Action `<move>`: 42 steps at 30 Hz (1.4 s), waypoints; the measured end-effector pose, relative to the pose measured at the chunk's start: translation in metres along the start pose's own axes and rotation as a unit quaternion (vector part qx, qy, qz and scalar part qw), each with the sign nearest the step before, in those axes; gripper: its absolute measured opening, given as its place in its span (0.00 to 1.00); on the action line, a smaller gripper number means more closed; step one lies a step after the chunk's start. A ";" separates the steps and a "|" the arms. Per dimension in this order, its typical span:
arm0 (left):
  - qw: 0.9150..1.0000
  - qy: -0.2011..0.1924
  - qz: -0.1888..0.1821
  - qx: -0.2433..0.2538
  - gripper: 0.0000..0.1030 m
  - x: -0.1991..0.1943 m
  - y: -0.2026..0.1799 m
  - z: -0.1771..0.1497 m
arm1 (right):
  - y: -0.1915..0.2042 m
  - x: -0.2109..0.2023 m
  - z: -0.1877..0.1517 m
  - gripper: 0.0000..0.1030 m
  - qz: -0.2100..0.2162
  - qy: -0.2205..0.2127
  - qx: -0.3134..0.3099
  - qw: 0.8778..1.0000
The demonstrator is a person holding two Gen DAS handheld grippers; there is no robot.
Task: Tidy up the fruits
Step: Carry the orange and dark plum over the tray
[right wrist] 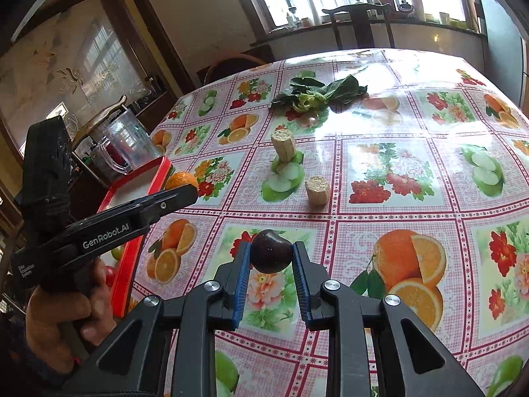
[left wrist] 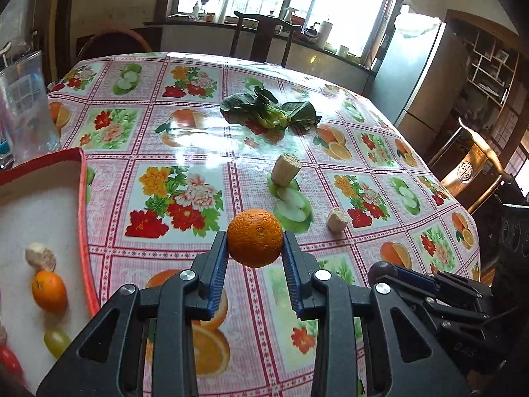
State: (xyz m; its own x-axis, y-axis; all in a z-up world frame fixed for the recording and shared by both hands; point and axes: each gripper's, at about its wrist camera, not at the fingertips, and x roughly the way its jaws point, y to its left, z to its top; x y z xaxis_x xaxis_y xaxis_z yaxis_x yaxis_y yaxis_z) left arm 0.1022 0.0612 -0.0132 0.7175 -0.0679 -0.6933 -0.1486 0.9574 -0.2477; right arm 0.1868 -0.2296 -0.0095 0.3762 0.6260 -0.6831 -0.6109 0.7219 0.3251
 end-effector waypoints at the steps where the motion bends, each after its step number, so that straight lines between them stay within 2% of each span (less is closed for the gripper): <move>1: 1.000 -0.001 -0.001 -0.003 0.29 -0.005 0.002 -0.003 | 0.003 -0.003 -0.001 0.25 0.001 -0.002 -0.002 1.000; 17: 0.999 -0.035 0.013 -0.034 0.29 -0.083 0.027 -0.051 | 0.062 -0.028 -0.015 0.25 0.036 -0.015 -0.046 0.998; 42: 0.992 -0.064 0.069 -0.082 0.29 -0.155 0.097 -0.097 | 0.165 -0.005 -0.035 0.25 0.099 0.019 -0.124 0.987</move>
State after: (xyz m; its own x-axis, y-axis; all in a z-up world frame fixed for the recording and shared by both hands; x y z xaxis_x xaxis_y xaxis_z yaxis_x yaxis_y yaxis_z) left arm -0.0900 0.1370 0.0047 0.7616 0.1069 -0.6392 -0.3525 0.8960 -0.2701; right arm 0.0598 -0.1241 0.0240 0.2096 0.7322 -0.6481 -0.8229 0.4901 0.2875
